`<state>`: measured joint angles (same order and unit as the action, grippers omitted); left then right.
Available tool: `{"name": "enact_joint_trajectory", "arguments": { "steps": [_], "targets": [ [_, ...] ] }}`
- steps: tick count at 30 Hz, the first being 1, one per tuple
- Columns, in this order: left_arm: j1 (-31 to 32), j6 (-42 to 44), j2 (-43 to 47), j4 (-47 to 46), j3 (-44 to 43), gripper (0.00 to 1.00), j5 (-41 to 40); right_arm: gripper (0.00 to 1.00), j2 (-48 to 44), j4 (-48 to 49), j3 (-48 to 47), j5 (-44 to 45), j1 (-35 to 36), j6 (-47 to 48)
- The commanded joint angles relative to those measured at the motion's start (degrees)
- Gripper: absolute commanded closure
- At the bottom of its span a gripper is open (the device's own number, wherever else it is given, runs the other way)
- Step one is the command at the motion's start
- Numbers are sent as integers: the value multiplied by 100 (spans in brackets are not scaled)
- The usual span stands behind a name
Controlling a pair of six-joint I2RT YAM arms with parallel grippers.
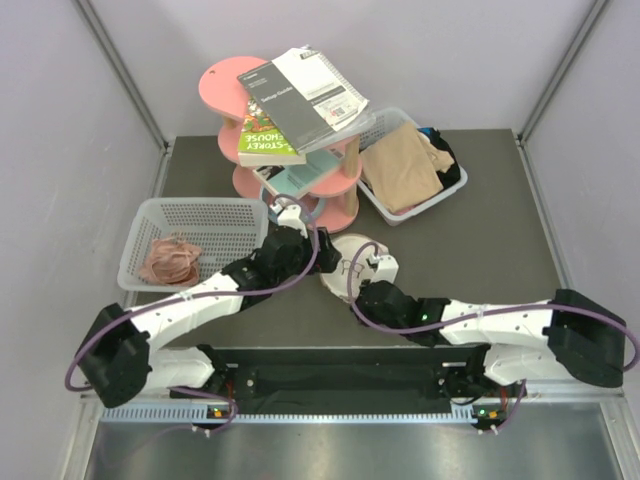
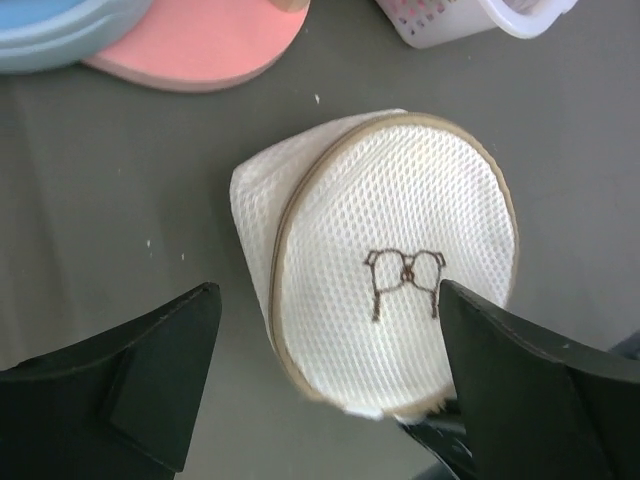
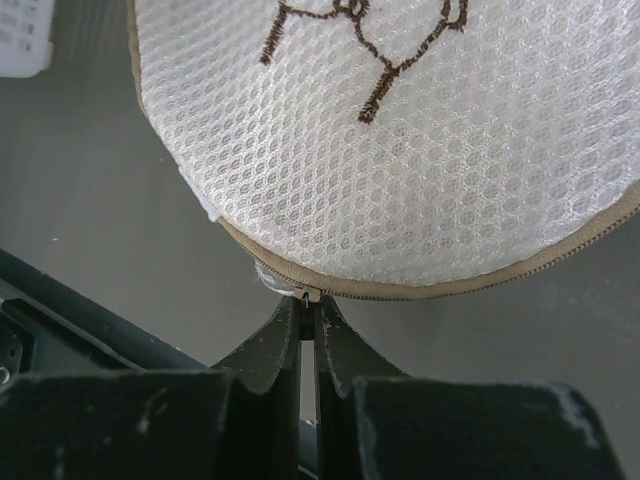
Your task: Unzip the laundry bag and remove the bra
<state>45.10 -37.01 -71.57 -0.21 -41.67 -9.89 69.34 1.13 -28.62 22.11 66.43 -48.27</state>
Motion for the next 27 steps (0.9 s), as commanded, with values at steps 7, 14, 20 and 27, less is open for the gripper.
{"name": "enact_joint_trajectory", "arguments": {
  "steps": [7,14,20,27],
  "targets": [
    [7,-1246,1127,303,984,6,391,100,888,828,-688,-295,221,-279],
    [7,-1493,997,-374,1372,16,690,100,906,1039,-741,-304,300,-341],
    [7,-1660,733,-980,1486,31,857,100,923,1074,-732,-312,309,-323],
    [7,-1730,592,-1236,1530,62,901,100,897,1065,-680,-312,335,-332]
  ]
}}
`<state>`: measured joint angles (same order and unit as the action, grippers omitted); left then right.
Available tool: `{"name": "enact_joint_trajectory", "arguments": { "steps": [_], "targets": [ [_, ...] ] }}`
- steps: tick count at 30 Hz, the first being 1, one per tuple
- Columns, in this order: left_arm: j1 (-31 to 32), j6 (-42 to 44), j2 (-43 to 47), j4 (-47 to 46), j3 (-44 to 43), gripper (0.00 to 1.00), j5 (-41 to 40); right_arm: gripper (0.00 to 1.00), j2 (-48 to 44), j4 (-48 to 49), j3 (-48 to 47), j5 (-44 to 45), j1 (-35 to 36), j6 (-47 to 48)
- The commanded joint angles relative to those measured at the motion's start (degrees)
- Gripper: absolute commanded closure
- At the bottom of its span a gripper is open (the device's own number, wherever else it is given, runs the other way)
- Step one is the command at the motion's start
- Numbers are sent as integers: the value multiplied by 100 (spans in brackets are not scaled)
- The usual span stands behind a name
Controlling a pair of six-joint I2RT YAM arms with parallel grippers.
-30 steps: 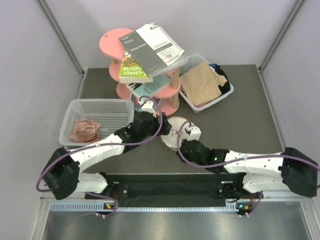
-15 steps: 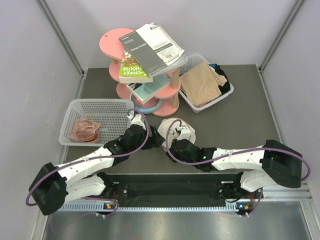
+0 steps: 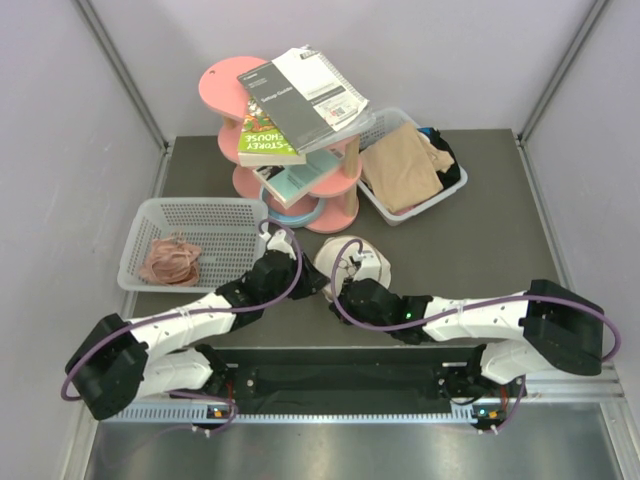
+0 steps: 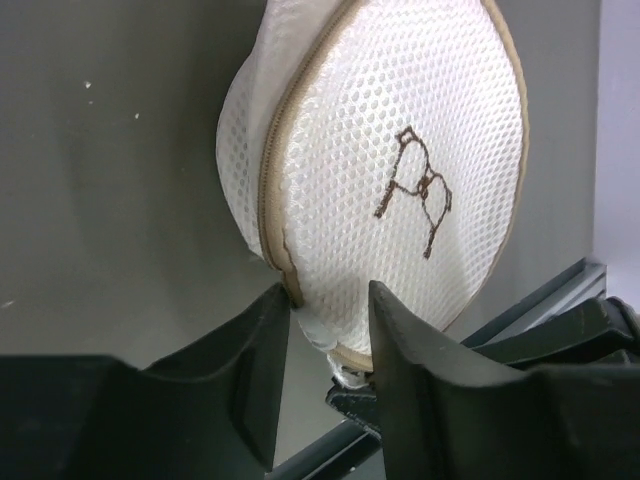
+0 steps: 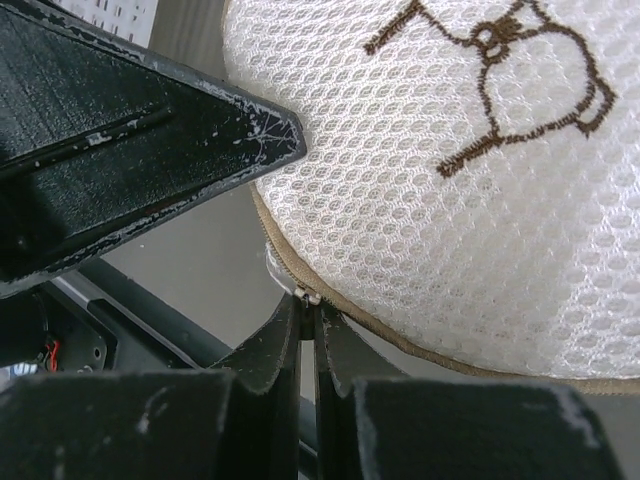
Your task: Unzip the laundry bag and remove the bra
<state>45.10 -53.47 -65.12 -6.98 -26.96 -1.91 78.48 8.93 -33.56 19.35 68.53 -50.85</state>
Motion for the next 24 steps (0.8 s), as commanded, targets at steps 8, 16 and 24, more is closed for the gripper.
{"name": "enact_joint_trajectory", "arguments": {
  "steps": [8,16,24],
  "targets": [
    [7,-111,-1,-541,112,100,24,100,-34,250,-142,-11,117,-109],
    [7,100,175,-269,33,100,-230,100,-201,-58,-72,121,116,-162],
    [-1,276,377,48,-64,100,-547,100,-640,-427,209,437,108,-303]
  ]
}}
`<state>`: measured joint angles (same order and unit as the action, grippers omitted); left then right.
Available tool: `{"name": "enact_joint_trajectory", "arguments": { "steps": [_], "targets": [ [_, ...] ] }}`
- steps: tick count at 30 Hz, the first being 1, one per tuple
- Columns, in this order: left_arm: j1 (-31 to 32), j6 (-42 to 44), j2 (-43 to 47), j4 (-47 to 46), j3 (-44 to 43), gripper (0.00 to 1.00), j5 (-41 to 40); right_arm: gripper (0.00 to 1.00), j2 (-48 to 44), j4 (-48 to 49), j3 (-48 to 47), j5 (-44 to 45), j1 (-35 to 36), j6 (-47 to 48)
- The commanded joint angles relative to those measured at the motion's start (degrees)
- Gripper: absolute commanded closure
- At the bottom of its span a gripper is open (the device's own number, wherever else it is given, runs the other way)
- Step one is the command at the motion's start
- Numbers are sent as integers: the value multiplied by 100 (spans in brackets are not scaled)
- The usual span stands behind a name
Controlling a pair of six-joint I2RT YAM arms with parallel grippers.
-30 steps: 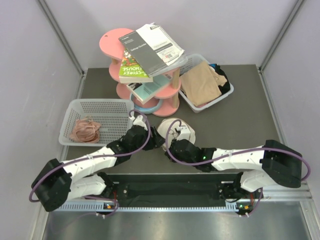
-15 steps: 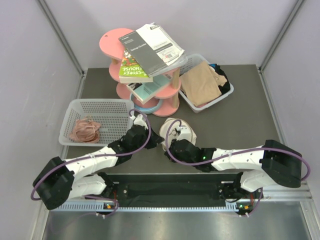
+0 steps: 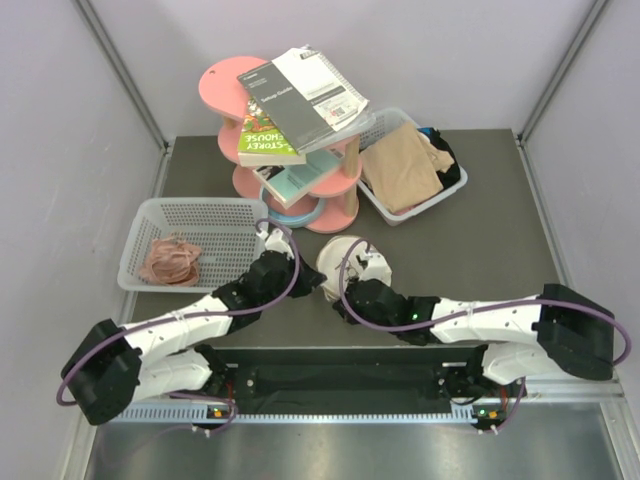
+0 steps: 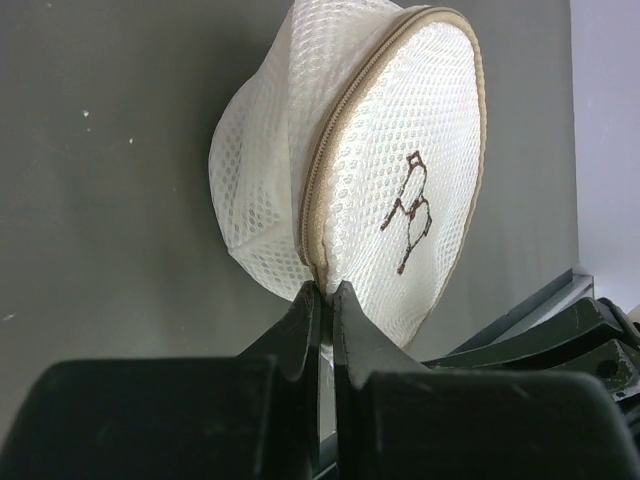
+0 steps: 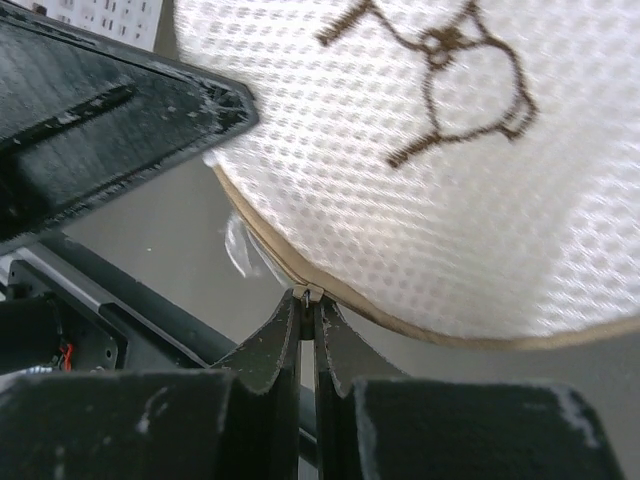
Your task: Unzip the laundry bag and remove the bra
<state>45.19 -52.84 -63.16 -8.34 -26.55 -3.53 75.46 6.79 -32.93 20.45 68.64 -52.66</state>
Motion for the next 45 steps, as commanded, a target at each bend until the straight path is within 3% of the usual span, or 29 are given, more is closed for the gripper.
{"name": "enact_joint_trajectory", "arguments": {
  "steps": [1,15,21,28,31,32,33,34,37,45],
  "targets": [
    [-19,239,207,210,-105,100,-403,100,-365,-343,181,363,97,-147],
    [-89,590,374,456,-246,100,-605,100,-1147,-1136,480,917,-53,-139],
    [-80,1029,-249,236,-728,100,-447,100,-973,-986,322,760,-53,89],
    [-116,1601,-1146,201,-1536,100,-605,100,-533,-135,217,118,26,143],
    [-124,1619,-1252,455,-1731,68,-605,100,-208,191,59,-76,70,81],
    [-124,1601,-1226,491,-1705,54,-596,100,-120,270,15,-93,96,72],
    [-124,1575,-1104,535,-1670,32,-622,100,11,305,-81,-111,97,63],
    [-124,1505,-1015,579,-1539,27,-666,100,82,341,-126,-111,105,37],
    [-124,1269,-585,701,-1162,21,-746,100,276,455,-275,-155,106,37],
    [-124,460,286,562,-317,25,-43,100,619,499,-627,-182,106,116]
  ]
}}
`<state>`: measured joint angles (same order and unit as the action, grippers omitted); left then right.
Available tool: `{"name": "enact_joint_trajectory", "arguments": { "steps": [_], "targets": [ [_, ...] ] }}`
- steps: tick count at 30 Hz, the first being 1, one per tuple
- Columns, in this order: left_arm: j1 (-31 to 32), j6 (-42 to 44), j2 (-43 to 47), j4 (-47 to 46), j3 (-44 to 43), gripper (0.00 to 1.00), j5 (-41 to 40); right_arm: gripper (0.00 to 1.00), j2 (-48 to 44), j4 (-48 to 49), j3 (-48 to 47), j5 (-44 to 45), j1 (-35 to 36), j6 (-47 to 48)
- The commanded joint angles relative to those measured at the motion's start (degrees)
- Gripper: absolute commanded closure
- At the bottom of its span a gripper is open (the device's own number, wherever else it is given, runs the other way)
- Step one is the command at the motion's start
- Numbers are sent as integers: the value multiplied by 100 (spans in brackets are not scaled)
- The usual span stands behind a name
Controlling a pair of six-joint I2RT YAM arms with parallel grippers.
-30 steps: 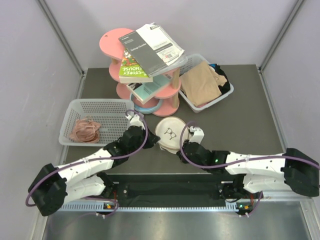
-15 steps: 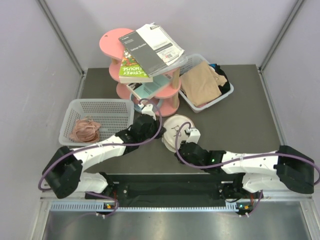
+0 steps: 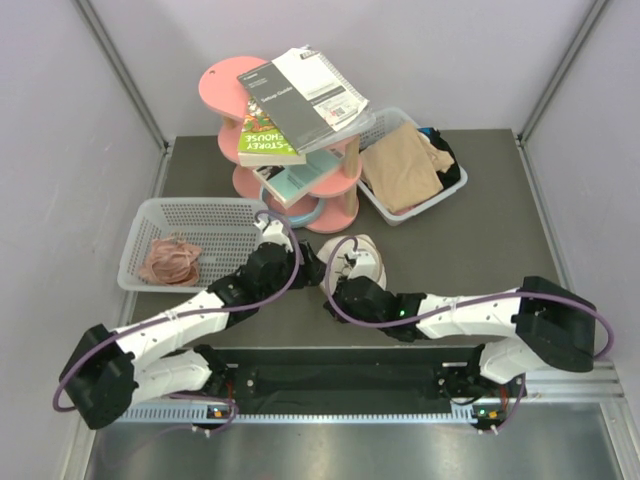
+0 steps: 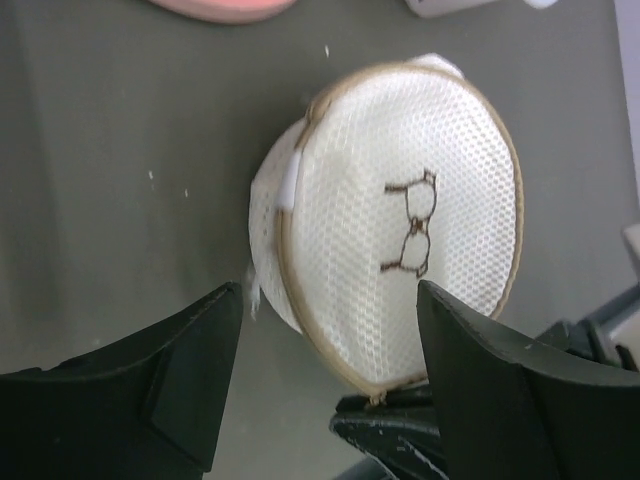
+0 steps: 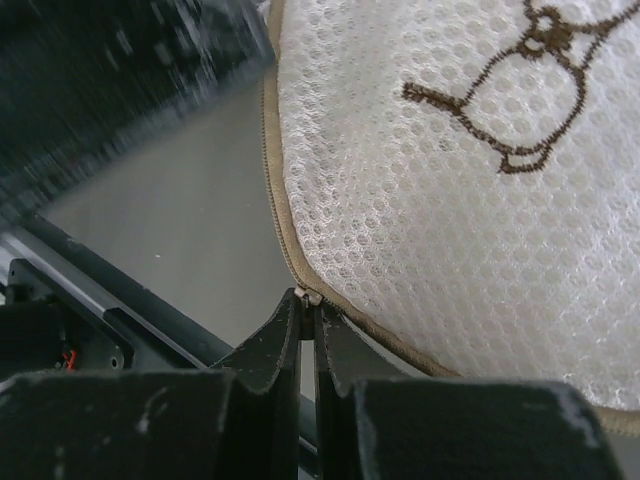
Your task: Unzip the laundry bag and remove the bra
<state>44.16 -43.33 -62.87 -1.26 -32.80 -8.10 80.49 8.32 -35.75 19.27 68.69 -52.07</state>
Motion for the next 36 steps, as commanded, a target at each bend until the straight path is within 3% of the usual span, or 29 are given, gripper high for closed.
{"name": "enact_joint_trajectory", "arguments": {
  "steps": [1,11,18,19,21,36],
  "targets": [
    [-22,-623,275,-208,431,27,536,100,125,363,-371,-81,101,74],
    [-13,-826,91,-788,643,44,775,100,160,399,-389,-99,101,66],
    [-13,-861,-50,-955,661,80,783,100,116,346,-345,-63,101,83],
    [-13,-852,-50,-955,652,90,775,100,116,355,-345,-63,101,83],
    [-13,-852,-41,-938,634,100,775,100,107,346,-336,-55,101,83],
    [-22,-475,170,-472,441,100,301,100,-147,-31,-144,121,92,13]
  ]
}}
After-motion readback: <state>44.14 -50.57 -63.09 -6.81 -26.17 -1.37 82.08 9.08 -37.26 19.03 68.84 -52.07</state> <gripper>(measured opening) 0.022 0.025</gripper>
